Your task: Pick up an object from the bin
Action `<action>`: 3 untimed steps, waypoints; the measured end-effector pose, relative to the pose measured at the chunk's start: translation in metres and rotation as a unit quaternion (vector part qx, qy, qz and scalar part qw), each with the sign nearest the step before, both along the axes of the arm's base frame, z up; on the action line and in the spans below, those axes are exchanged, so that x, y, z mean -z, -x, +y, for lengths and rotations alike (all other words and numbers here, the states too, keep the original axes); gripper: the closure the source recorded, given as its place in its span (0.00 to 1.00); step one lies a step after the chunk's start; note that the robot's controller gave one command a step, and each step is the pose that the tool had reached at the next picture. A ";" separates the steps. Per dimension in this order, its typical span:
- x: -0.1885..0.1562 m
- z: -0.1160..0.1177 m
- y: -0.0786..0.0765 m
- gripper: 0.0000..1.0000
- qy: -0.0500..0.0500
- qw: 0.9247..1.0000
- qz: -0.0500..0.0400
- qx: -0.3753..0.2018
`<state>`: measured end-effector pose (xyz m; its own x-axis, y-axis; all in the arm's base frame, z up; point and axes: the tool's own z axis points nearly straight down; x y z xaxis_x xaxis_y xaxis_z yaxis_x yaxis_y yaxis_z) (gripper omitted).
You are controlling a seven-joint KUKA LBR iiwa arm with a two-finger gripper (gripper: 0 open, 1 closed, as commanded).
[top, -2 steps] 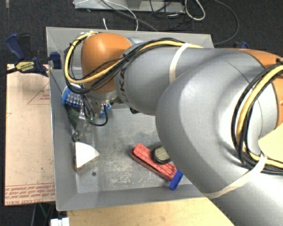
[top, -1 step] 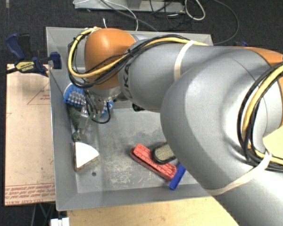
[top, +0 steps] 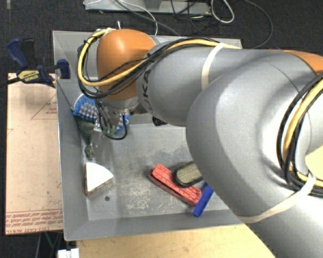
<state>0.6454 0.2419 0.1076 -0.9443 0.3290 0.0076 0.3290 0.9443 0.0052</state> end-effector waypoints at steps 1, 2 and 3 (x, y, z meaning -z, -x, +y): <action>-0.011 0.000 0.000 1.00 0.000 1.000 0.002 0.000; -0.019 0.000 0.000 1.00 -0.001 1.000 0.001 0.000; -0.050 0.000 0.001 1.00 0.000 1.000 0.003 -0.001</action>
Offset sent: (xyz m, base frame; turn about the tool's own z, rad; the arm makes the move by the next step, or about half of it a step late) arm -0.0001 0.0000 0.0247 0.0001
